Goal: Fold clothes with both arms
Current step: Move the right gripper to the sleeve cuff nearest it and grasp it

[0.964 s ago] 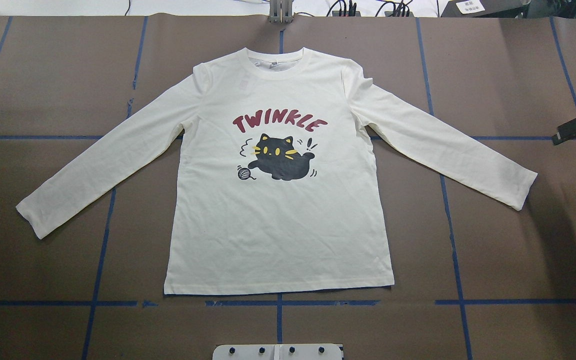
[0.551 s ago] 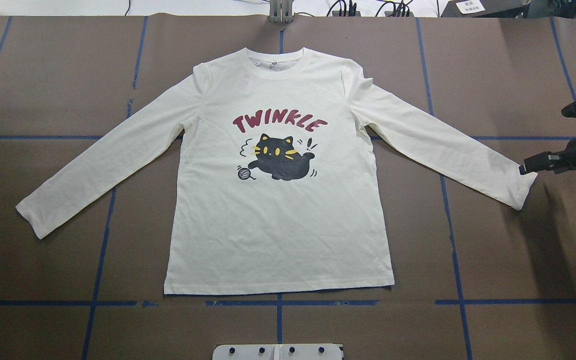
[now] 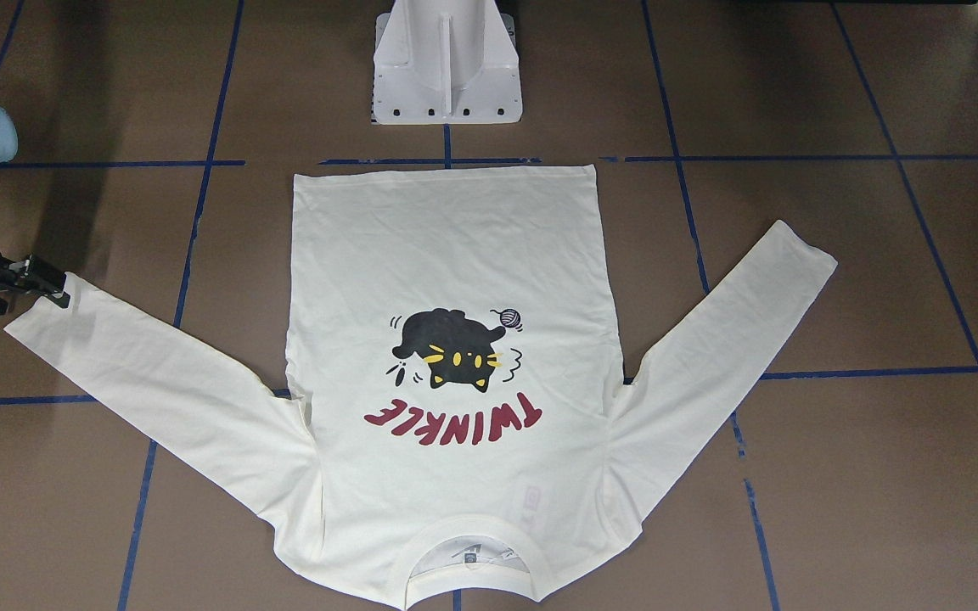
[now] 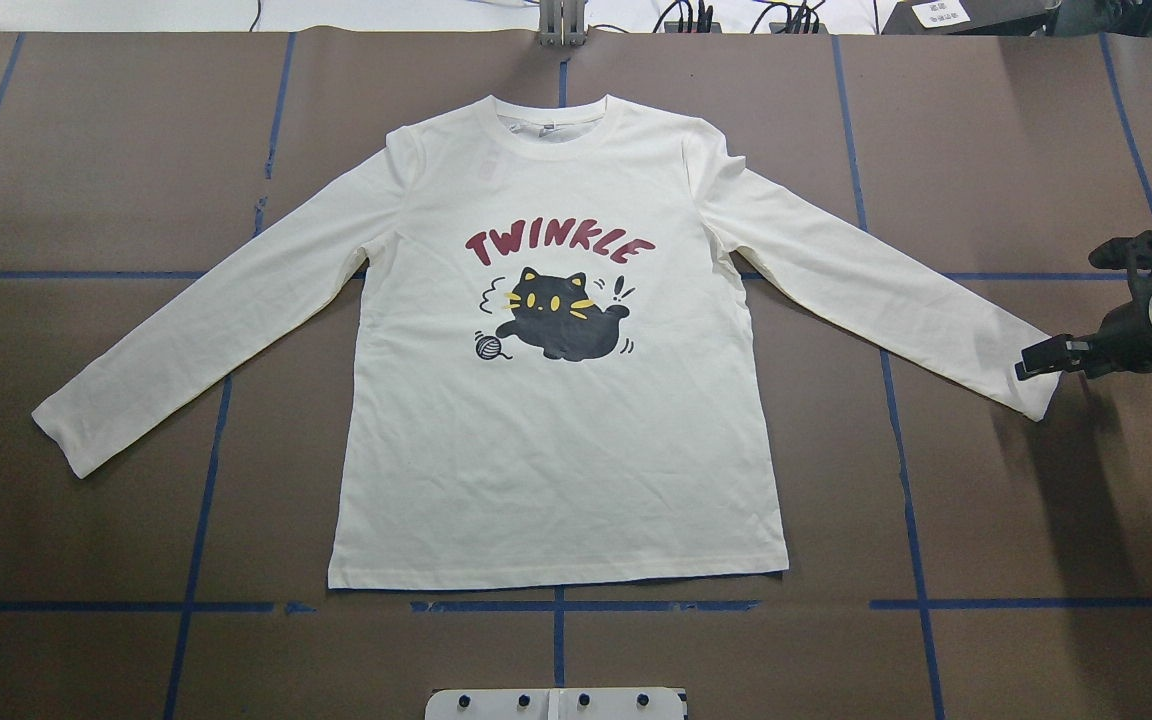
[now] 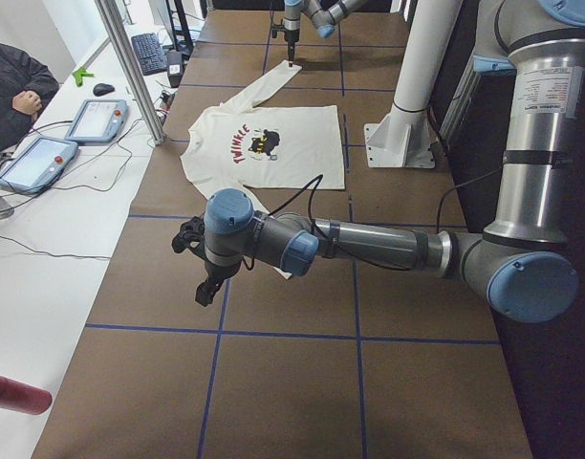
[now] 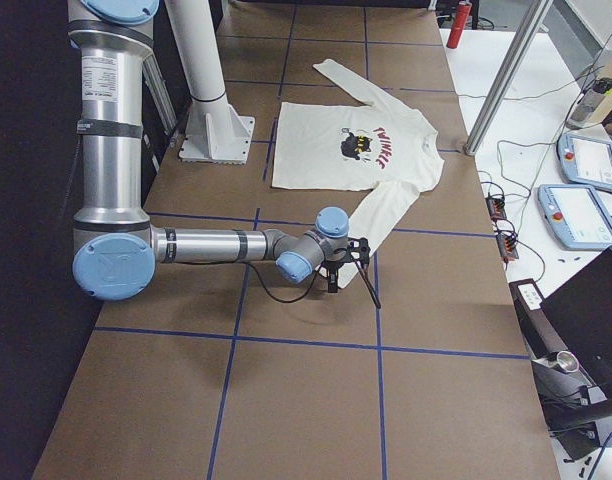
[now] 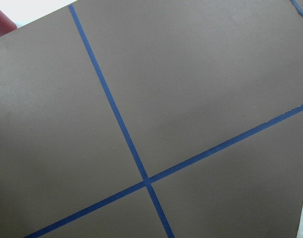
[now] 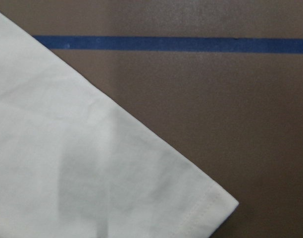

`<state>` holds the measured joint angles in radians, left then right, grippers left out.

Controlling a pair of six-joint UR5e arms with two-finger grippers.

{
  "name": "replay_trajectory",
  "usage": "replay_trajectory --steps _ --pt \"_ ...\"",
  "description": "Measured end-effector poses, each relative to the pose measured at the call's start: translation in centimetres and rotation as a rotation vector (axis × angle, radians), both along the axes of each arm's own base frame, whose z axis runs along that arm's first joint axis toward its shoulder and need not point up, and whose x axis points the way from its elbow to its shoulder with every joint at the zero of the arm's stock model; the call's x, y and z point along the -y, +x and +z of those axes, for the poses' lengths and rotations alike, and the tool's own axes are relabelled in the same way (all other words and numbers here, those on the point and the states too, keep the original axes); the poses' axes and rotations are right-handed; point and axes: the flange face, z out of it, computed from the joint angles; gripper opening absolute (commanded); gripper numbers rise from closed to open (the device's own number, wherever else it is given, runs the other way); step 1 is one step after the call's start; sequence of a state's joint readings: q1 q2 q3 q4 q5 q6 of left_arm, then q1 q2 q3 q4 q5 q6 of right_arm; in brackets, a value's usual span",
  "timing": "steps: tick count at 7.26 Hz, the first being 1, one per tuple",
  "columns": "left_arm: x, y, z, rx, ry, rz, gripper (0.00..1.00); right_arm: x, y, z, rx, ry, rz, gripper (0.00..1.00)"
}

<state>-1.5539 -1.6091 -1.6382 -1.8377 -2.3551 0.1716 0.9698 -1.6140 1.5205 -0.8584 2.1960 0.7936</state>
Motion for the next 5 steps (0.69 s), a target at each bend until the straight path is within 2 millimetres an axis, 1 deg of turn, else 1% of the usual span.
replay_trajectory --steps 1,2,3,4,5 --pt "0.0 0.01 -0.01 -0.001 0.0 0.001 1.0 0.01 -0.37 0.13 -0.011 -0.009 -0.003 0.7" --pt "0.0 0.01 -0.01 -0.001 0.001 0.001 1.0 -0.02 -0.59 0.29 -0.019 -0.016 -0.006 0.35" --pt "-0.01 0.01 0.04 -0.001 0.003 0.001 1.0 -0.02 -0.68 0.35 -0.022 -0.02 -0.008 0.16" --pt "-0.04 0.01 0.12 -0.001 0.005 0.002 1.0 0.02 -0.91 0.17 -0.018 -0.02 -0.013 0.05" --pt "-0.08 0.01 0.23 -0.001 0.007 0.002 1.0 0.1 -1.14 -0.17 -0.011 -0.017 -0.018 0.02"
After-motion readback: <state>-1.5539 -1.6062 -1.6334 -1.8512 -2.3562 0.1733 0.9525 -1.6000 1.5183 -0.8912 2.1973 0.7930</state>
